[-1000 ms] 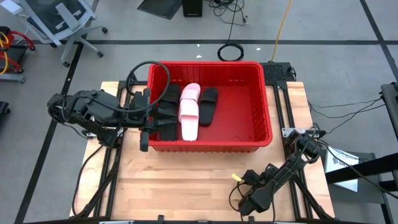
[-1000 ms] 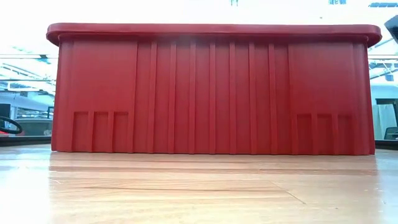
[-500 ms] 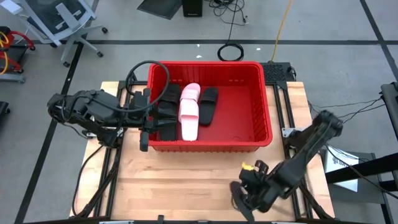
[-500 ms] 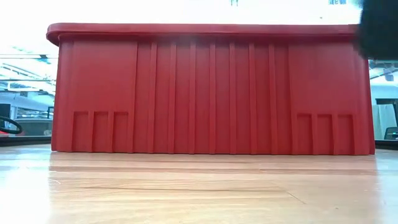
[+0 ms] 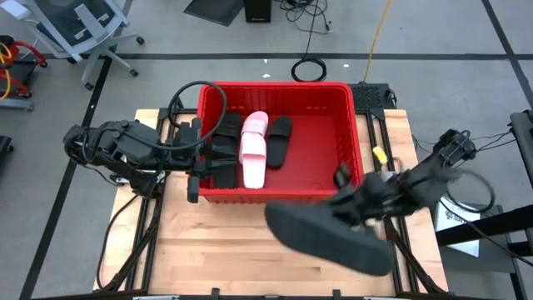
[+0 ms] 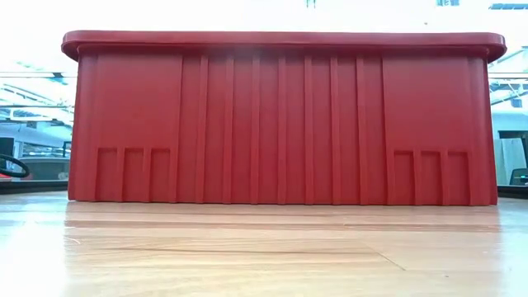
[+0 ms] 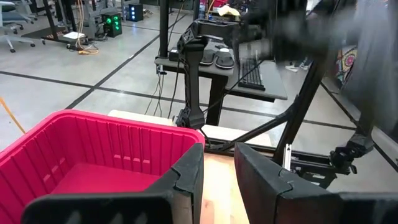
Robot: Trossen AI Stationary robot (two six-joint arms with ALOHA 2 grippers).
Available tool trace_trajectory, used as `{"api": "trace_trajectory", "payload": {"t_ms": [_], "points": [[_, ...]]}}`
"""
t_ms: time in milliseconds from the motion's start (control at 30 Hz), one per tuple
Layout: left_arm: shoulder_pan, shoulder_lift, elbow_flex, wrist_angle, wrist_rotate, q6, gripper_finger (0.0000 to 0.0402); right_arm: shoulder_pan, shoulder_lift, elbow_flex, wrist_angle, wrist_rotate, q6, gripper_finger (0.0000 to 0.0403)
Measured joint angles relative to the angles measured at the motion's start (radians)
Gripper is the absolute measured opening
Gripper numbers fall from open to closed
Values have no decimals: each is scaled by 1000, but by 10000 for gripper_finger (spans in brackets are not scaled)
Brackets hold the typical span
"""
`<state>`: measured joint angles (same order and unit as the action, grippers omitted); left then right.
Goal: Pick and place slides into bin
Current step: Put the black slide into the red bin
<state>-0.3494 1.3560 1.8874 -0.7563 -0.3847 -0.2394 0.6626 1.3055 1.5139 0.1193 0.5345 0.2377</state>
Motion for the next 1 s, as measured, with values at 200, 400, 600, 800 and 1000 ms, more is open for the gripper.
{"api": "trace_trajectory", "payload": {"t_ms": [200,400,600,800,1000], "points": [[0,0,0,0,0,-1,88,-64,-17,1,423,-37,-411,0],[0,0,0,0,-1,-5,88,-190,6,1,690,14,-724,0],[0,0,0,-1,0,-3,88,-352,18,1,743,171,-820,0],[0,-9,0,0,4,-9,88,-495,51,56,559,288,-827,0],[0,-49,0,2,11,-8,88,-609,184,329,106,424,-812,0]]}}
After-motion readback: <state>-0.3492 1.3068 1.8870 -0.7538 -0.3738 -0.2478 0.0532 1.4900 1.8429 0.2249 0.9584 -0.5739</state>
